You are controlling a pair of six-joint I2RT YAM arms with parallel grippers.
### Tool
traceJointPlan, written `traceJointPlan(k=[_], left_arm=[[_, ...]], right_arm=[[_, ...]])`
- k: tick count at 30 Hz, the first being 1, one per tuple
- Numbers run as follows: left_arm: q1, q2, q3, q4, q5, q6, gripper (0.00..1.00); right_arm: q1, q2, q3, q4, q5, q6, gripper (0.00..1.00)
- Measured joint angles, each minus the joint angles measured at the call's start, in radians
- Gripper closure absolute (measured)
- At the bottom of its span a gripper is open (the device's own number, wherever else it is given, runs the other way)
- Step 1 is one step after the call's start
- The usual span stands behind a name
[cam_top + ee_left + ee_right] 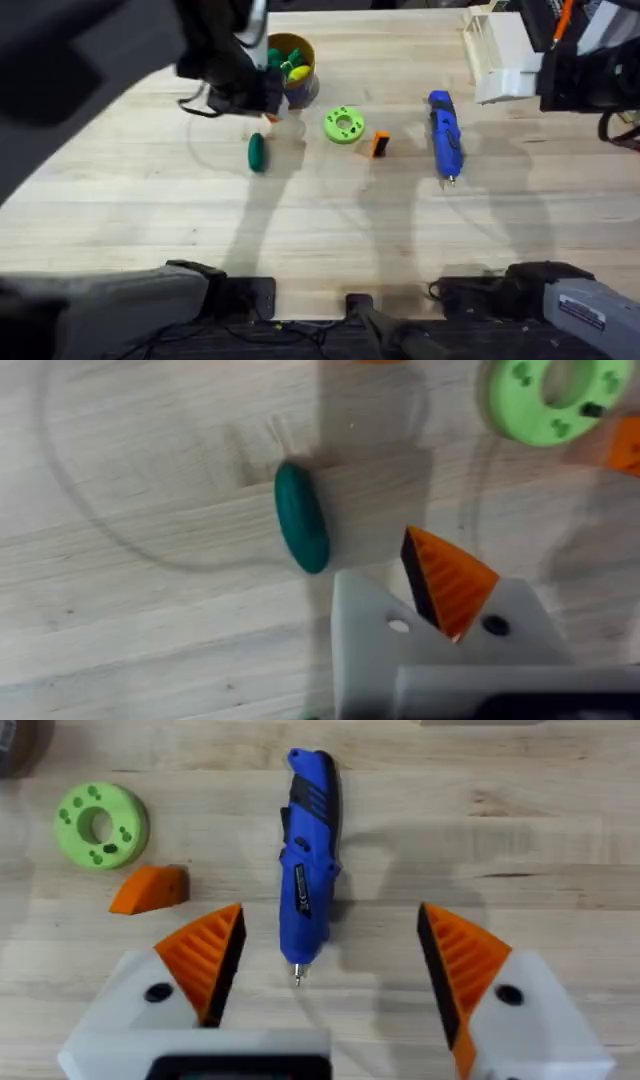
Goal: Pick up the gripper from the table and insert it into the empty holder that is missing its gripper. Then pick up a screw, insert it into the mounting hole, and use the screwdriver to tighten it. Finally, clean up the table by picking up the vegetable and placing it into the bucket.
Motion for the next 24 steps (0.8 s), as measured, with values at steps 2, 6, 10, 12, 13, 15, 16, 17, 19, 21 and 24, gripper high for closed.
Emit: traceJointPlan(k=[2, 6, 10, 12, 13, 15, 16, 17, 19, 21, 24], left_arm=[[0.006, -0.054, 0.007, -0.006, -0.008, 0.000, 0.985], [0.013, -0.117, 0.010, -0.013, -0.029, 0.000, 0.985], [0.013, -0.122, 0.010, -0.015, -0.055, 0.000, 0.211], [0.013, -0.126, 0.010, -0.030, -0.096, -0.037, 0.016], [0.013, -0.132, 0.010, -0.039, -0.106, -0.044, 0.016], [0.013, -0.161, 0.006, -0.041, -0.122, -0.056, 0.015], [0.013, -0.185, 0.000, -0.035, -0.128, -0.059, 0.015], [0.013, -0.218, -0.010, -0.029, -0.134, -0.065, 0.015], [0.013, -0.307, -0.045, -0.012, -0.156, -0.080, 0.016], [0.013, -0.425, -0.100, 0.004, -0.182, -0.100, 0.015], [0.013, -0.589, -0.176, 0.027, -0.211, -0.123, 0.015]], right_arm=[[0.000, 0.000, 0.000, 0.000, 0.000, 0.000, 0.009], [0.000, 0.000, 0.000, 0.000, 0.000, 0.000, 0.007], [0.000, 0.000, 0.000, 0.000, 0.000, 0.000, 0.008], [0.000, 0.000, 0.000, 0.000, 0.000, 0.000, 0.008], [0.000, 0.000, 0.000, -0.001, 0.000, 0.000, 0.008], [0.000, 0.000, 0.000, -0.001, 0.000, 0.000, 0.008], [0.000, 0.000, 0.000, -0.001, 0.000, 0.000, 0.008], [0.000, 0.000, 0.000, -0.001, 0.000, 0.000, 0.008], [0.000, 0.000, 0.000, -0.001, 0.000, 0.000, 0.008], [0.000, 0.000, 0.000, -0.001, 0.000, 0.000, 0.008], [0.000, 0.000, 0.000, -0.001, 0.000, 0.000, 0.007]])
